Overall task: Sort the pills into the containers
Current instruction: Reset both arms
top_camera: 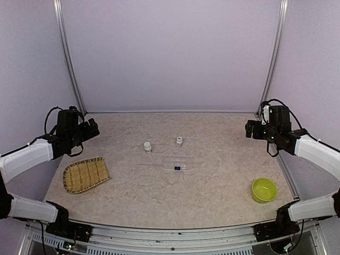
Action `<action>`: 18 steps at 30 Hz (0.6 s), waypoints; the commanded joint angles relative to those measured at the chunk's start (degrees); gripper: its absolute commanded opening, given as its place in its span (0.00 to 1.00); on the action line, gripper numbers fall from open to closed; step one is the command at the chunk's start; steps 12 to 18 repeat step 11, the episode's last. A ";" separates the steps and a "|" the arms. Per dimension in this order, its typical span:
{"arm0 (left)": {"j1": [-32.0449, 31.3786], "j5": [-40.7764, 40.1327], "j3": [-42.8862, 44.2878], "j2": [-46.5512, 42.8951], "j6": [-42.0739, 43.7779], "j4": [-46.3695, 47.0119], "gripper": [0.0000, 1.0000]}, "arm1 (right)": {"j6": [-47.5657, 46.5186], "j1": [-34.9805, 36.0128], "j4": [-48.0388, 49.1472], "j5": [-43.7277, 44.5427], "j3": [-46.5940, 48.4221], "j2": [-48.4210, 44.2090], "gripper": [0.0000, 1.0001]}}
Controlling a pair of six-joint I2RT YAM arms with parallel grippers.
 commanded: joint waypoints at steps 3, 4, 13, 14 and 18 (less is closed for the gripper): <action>0.28 0.97 -0.79 -0.74 -0.84 1.95 0.99 | 0.78 -0.65 -0.82 1.78 0.05 -1.61 1.00; 0.30 1.01 -0.80 -0.79 -0.85 1.95 0.99 | 0.82 -0.65 -0.94 1.87 0.05 -1.61 1.00; 0.30 1.40 -0.70 -1.05 -0.85 1.60 0.99 | 0.84 -0.65 -0.77 1.52 -0.02 -1.46 1.00; 0.30 1.40 -0.70 -1.05 -0.85 1.60 0.99 | 0.84 -0.65 -0.77 1.52 -0.02 -1.46 1.00; 0.30 1.40 -0.70 -1.05 -0.85 1.60 0.99 | 0.84 -0.65 -0.77 1.52 -0.02 -1.46 1.00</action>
